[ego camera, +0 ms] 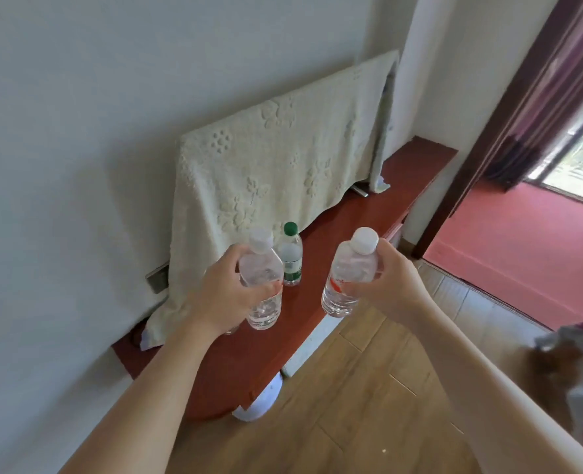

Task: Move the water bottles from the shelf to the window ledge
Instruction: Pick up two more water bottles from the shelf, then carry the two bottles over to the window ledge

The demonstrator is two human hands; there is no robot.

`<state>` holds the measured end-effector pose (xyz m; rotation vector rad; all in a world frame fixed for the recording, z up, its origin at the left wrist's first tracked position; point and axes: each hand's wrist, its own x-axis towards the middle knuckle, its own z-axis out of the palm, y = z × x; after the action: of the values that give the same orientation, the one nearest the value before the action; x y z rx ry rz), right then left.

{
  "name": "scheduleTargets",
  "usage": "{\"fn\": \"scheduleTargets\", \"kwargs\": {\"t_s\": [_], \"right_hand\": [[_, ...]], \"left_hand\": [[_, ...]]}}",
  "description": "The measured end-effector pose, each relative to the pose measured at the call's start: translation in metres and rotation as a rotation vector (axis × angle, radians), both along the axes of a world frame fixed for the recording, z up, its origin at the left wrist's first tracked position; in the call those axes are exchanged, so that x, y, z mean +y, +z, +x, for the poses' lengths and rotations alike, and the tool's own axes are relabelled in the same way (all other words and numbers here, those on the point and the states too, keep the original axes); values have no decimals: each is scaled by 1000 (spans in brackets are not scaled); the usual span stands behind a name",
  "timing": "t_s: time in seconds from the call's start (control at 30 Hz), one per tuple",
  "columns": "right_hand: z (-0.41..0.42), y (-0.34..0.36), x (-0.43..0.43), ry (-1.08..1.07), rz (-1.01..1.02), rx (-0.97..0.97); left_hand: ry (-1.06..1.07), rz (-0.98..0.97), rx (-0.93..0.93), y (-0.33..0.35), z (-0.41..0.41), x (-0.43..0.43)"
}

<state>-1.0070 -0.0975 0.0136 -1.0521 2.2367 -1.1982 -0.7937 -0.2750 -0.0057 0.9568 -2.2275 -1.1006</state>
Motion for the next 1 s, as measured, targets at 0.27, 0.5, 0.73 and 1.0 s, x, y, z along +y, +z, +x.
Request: {"fn": "scheduleTargets", "kwargs": {"t_s": [0.27, 0.5, 0.73, 1.0], "right_hand": [[-75, 7, 117, -243, -51, -25], [-139, 18, 226, -427, -93, -2], [-199, 19, 300, -555, -112, 3], [-273, 9, 327, -691, -108, -3]], "left_hand": [[-269, -43, 14, 7, -123, 70], [-476, -23, 29, 21, -235, 156], [-648, 7, 56, 36, -329, 225], [-792, 13, 45, 20, -444, 238]]}}
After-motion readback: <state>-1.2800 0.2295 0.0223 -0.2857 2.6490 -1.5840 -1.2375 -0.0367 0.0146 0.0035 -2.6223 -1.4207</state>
